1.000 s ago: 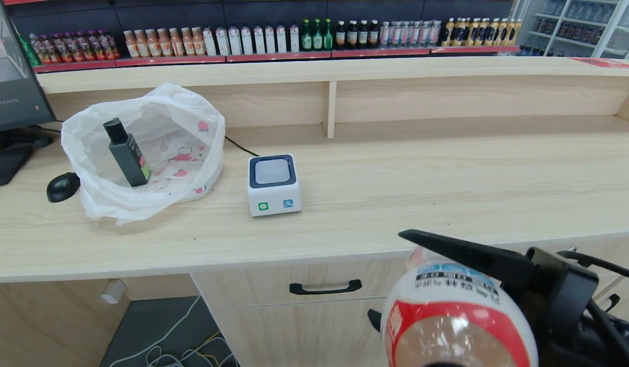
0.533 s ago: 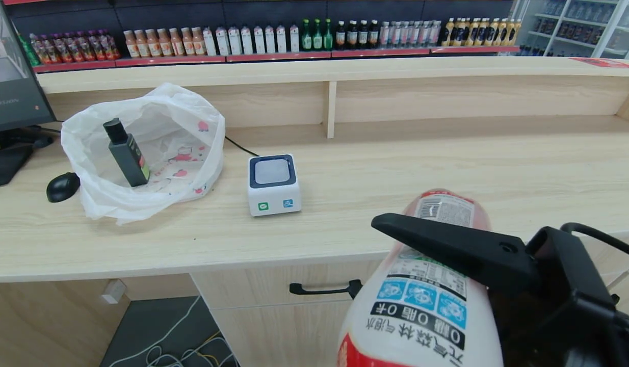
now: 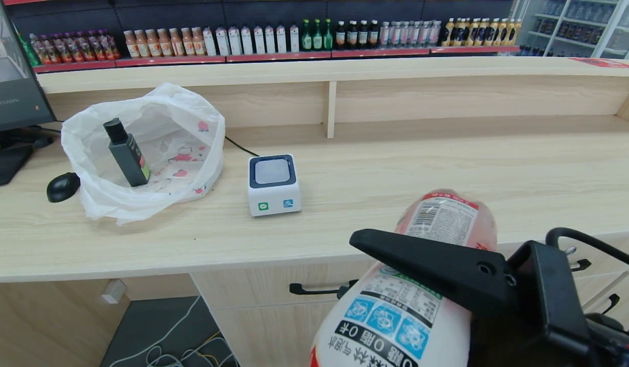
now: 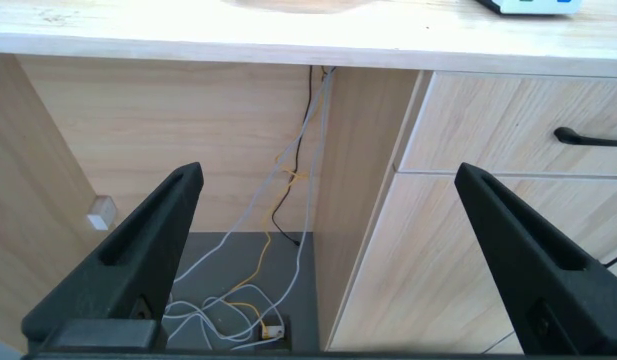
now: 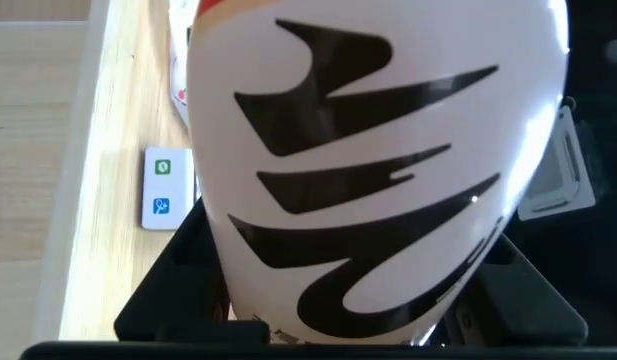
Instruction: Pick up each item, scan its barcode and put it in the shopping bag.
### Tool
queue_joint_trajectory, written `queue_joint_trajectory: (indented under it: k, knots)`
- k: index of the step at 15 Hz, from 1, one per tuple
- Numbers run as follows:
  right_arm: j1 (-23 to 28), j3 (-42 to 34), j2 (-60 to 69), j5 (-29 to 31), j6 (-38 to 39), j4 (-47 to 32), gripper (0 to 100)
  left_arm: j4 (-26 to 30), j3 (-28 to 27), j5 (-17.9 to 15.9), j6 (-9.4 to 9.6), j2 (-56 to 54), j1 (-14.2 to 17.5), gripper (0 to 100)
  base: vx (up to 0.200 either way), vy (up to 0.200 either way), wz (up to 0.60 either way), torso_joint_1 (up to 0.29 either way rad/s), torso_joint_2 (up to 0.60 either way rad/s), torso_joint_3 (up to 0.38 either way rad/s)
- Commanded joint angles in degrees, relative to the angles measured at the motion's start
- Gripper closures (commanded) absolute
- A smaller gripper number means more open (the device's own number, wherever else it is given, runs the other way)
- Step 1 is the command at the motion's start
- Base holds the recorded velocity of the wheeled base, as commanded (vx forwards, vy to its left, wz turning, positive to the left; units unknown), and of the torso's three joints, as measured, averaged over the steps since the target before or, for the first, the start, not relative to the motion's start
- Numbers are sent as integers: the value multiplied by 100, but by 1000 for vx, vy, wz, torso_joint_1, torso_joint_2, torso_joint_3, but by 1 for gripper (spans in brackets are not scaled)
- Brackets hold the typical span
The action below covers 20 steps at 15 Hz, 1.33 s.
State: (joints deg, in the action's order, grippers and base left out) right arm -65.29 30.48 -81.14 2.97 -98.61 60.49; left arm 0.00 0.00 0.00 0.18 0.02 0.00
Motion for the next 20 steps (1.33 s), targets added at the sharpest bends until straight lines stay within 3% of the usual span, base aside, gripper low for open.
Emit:
queue_joint_trajectory:
  k: [1,7,20]
  knots:
    - [-1,2,-183,1,-9,156,100,0,0,0,-1,-2,0,0,0,0,0,0,0,0]
    - [-106,-253,-780,19,-176,1571,100,0,0,0,-1,-2,0,0,0,0,0,0,0,0]
    - [-115,-385,-798,-7,-88,1703,100,0,0,0,-1,-2,0,0,0,0,0,0,0,0]
